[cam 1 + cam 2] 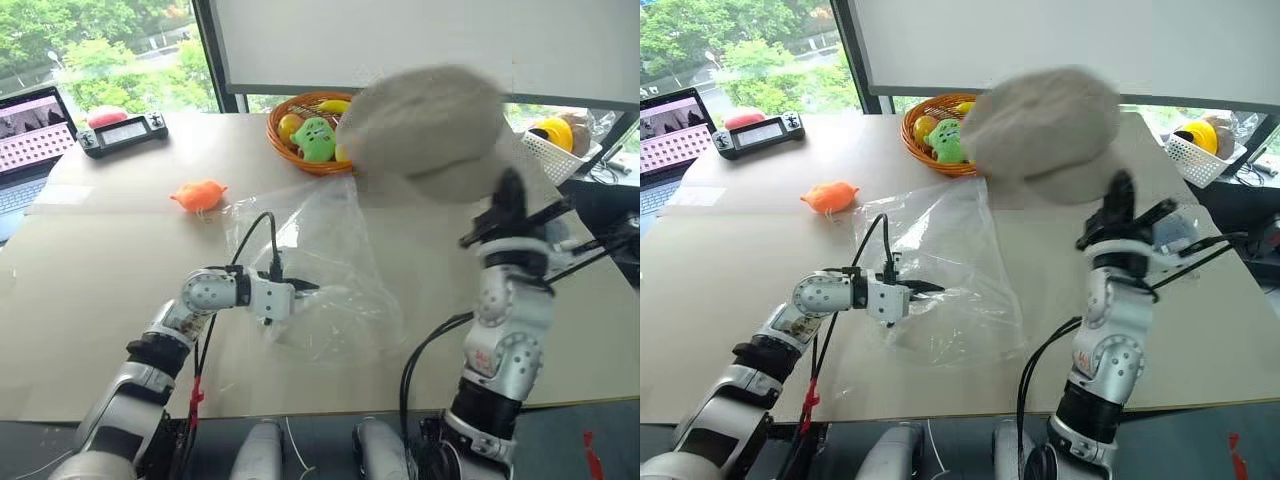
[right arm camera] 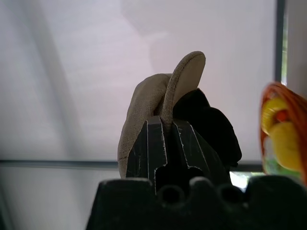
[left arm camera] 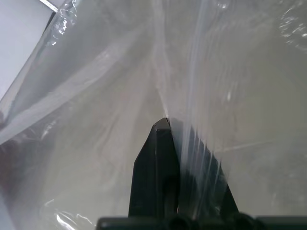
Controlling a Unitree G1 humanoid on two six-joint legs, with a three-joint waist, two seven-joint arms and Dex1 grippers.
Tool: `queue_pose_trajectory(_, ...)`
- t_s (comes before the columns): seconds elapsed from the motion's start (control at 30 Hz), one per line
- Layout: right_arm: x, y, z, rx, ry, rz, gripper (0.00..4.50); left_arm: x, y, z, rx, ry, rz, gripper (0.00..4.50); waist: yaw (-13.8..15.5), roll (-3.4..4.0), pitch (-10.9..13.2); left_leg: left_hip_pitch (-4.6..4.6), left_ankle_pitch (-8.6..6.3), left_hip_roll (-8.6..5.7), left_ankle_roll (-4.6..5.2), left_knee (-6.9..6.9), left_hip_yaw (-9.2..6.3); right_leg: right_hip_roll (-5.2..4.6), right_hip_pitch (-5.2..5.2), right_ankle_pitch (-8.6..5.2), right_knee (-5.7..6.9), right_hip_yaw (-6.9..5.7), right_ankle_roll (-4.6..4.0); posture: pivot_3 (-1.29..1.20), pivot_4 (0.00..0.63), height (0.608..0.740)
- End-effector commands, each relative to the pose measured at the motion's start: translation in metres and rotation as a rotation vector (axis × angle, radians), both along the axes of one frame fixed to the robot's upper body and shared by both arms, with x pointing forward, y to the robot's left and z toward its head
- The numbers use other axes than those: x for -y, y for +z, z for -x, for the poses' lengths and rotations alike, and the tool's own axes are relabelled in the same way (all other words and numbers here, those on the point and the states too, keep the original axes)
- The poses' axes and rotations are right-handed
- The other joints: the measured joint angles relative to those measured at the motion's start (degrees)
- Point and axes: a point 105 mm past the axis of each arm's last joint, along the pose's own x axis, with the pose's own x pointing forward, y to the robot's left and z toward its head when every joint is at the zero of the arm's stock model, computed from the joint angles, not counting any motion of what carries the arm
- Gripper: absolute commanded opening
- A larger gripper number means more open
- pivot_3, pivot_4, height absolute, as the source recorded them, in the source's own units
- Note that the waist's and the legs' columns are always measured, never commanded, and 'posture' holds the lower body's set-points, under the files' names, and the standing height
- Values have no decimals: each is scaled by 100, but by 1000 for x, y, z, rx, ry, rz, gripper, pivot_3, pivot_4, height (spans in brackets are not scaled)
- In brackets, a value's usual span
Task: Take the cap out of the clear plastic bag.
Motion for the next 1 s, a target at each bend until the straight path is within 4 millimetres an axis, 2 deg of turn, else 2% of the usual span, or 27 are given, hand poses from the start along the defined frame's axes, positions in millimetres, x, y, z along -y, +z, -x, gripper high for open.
queue_pose_trajectory(0.03,-10,-20,1,-73,48,42,5,1,0,-6,30,7,8,0,-3,3,0,0,0,1,0,1,0,1,0,0,1,1,0,0,150,735)
queue_pose_trajectory(0.07,-8,-34,0,-132,44,67,5,2,-1,-7,29,7,13,0,-10,6,-3,2,0,0,0,1,0,0,1,0,1,0,0,0,150,735)
queue_pose_trajectory(0.17,-7,-62,-2,-248,56,159,5,0,-4,-7,18,8,26,0,-11,15,-14,13,0,0,0,0,0,1,11,0,0,1,1,0,150,735)
queue_pose_trajectory(0.33,-26,-100,0,-431,174,363,5,-3,-8,-5,0,6,32,0,-42,52,-38,24,0,0,0,-1,6,1,16,-1,1,6,2,0,150,735)
queue_pose_trajectory(0.43,-32,-120,4,-536,211,445,5,-2,-9,-5,-5,5,33,0,-53,49,-68,38,0,4,0,-3,7,5,28,-6,0,8,10,0,150,735)
queue_pose_trajectory(0.47,-32,-127,5,-576,215,475,362,-2,-9,-5,-7,6,35,0,-55,46,-75,46,0,4,0,-4,7,6,37,-15,-2,7,24,0,150,735)
queue_pose_trajectory(0.5,-31,-130,6,-597,212,483,734,-2,-9,-5,-9,3,35,262,-55,42,-80,54,0,5,1,-6,7,6,48,-24,-5,7,40,0,150,735)
queue_pose_trajectory(0.53,-31,-130,6,-600,212,480,831,-2,-10,-4,-20,-2,34,526,-52,33,-86,58,0,5,1,-6,6,6,53,-26,-7,7,41,0,150,735)
queue_pose_trajectory(0.57,-30,-130,6,-603,209,474,1271,-2,-10,-3,-28,-5,34,760,-50,28,-89,59,0,5,1,-6,6,6,55,-26,-9,6,42,0,150,735)
queue_pose_trajectory(0.87,-8,-119,11,-598,147,459,4287,-2,1,2,-33,-50,83,3954,-31,21,-93,55,-1,5,1,-6,3,6,56,-27,-11,4,43,0,150,735)
queue_pose_trajectory(0.9,-5,-118,12,-597,142,463,4335,-2,4,3,-26,-60,96,4002,-20,21,-93,55,-1,5,1,-5,2,6,58,-27,-12,3,43,0,150,735)
queue_pose_trajectory(0.93,-2,-116,14,-595,134,465,4500,-1,10,6,-26,-80,125,4432,-12,21,-93,55,-1,4,1,-5,1,5,60,-27,-15,1,44,0,150,735)
queue_pose_trajectory(1.0,14,-113,19,-608,97,497,4500,-5,32,12,-81,-106,231,4432,-9,21,-93,49,-1,4,1,-6,0,3,59,-27,-21,0,44,0,150,735)
